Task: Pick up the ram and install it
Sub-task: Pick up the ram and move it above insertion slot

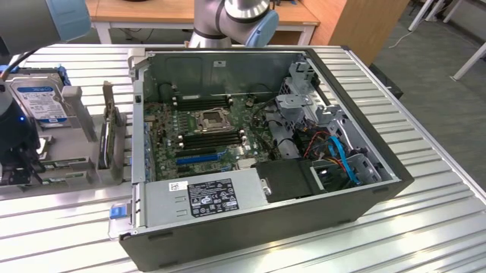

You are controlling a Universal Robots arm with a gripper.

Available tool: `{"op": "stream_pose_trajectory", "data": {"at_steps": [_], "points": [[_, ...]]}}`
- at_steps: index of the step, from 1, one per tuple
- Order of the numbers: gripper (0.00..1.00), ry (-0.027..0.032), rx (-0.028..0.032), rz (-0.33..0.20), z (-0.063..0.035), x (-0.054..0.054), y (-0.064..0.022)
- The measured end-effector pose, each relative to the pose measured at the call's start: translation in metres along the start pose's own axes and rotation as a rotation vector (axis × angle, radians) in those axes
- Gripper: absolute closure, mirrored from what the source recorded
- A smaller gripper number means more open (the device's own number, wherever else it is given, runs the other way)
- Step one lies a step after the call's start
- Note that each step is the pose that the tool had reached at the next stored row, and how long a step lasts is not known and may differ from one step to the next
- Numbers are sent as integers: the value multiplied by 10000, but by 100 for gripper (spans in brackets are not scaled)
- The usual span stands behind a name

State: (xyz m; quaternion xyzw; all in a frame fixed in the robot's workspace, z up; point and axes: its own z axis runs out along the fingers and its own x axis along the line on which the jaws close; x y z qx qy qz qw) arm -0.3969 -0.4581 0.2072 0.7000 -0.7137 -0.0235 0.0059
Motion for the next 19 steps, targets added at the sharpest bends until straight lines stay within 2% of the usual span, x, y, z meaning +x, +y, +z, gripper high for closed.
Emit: {"op": "stream_pose_trajectory", "data": {"at_steps": [10, 19], "points": [[69, -2, 3, 1, 33, 0, -5], [69, -50, -7, -1, 27, -2, -144]]}}
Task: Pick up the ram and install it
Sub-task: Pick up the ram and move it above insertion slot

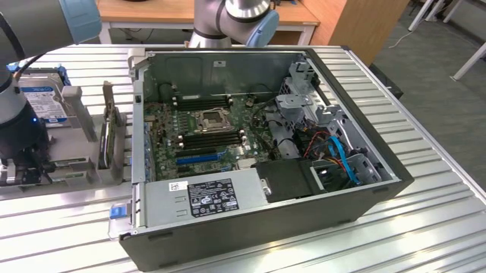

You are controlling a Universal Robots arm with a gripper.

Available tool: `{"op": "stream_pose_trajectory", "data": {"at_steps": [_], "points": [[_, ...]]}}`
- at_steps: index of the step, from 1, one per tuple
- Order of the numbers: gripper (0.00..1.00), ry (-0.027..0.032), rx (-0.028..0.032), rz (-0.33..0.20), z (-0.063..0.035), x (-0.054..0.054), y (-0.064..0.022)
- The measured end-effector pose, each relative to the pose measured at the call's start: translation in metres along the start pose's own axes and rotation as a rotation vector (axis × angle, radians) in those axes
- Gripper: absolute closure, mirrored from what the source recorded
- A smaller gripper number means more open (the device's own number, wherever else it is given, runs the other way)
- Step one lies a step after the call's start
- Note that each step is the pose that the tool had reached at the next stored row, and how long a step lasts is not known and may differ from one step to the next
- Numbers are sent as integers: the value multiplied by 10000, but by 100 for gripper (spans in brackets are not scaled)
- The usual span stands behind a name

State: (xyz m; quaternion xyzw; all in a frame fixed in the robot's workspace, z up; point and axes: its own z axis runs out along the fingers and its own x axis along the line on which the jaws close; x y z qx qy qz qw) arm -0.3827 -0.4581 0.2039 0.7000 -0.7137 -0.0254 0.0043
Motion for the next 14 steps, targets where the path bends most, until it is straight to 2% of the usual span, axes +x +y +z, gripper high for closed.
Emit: {"op": "stream_pose_trajectory", "data": {"at_steps": [8, 14], "points": [[69, -9, 0, -1, -1, -1, -72], [69, -8, -2, 0, -2, -1, -83]]}}
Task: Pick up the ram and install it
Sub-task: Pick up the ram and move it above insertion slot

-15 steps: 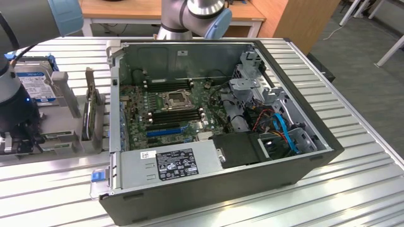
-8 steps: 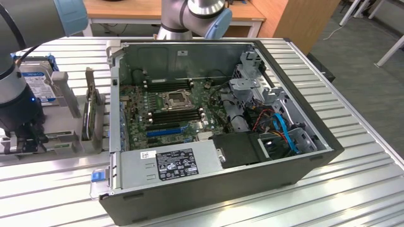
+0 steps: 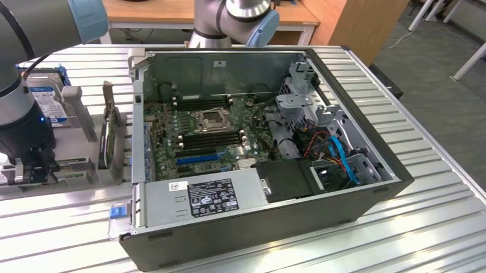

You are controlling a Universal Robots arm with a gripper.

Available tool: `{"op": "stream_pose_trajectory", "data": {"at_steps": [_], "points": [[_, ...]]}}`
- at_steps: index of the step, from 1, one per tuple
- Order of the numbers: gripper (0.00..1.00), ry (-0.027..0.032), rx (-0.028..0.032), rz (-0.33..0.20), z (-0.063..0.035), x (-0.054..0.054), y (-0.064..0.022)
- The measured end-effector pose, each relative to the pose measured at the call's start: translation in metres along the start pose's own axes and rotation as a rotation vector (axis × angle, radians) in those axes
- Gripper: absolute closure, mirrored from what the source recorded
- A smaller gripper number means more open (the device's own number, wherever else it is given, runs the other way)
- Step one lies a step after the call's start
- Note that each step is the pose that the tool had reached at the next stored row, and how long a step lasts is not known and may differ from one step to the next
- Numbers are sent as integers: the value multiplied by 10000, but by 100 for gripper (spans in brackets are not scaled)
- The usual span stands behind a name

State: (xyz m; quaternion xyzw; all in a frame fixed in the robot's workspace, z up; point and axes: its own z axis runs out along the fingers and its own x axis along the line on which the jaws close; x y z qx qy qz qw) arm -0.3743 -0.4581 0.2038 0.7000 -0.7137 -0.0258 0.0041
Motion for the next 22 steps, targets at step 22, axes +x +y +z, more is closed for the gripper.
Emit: {"op": "stream_pose_trajectory", "data": {"at_steps": [22], "points": [[69, -1, 1, 0, 51, 30, -3]]}}
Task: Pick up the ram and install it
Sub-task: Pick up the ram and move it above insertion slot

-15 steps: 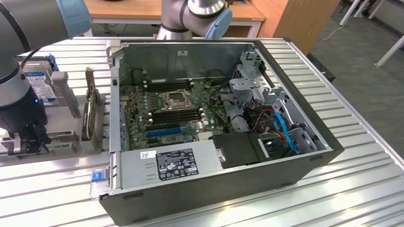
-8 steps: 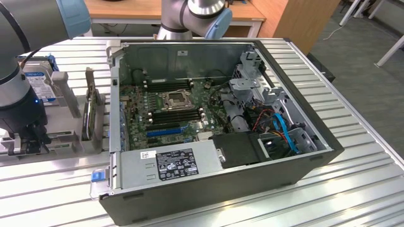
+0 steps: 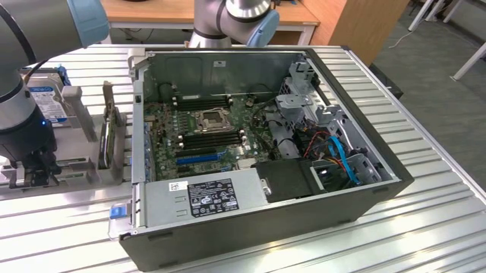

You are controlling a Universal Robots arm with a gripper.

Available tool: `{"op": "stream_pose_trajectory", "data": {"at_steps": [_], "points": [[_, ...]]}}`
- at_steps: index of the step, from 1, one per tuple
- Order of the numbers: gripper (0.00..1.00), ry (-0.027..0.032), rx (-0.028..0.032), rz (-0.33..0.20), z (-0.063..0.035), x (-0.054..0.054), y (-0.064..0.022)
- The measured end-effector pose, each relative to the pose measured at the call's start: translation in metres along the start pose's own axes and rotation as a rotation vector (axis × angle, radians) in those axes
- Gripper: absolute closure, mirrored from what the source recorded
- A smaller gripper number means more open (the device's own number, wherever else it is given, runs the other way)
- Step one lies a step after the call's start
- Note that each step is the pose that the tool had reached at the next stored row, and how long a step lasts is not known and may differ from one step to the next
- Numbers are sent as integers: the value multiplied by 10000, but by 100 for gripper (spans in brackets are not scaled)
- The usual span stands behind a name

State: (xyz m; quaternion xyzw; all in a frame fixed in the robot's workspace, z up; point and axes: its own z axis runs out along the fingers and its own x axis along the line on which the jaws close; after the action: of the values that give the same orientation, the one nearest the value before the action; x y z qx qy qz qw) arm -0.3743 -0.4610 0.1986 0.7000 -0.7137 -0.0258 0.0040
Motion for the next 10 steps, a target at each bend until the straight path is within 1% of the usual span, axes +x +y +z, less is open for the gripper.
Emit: {"op": "stream_pose_trajectory", "data": {"at_steps": [10], "points": [[69, 1, 0, 0, 0, 4, 0]]}}
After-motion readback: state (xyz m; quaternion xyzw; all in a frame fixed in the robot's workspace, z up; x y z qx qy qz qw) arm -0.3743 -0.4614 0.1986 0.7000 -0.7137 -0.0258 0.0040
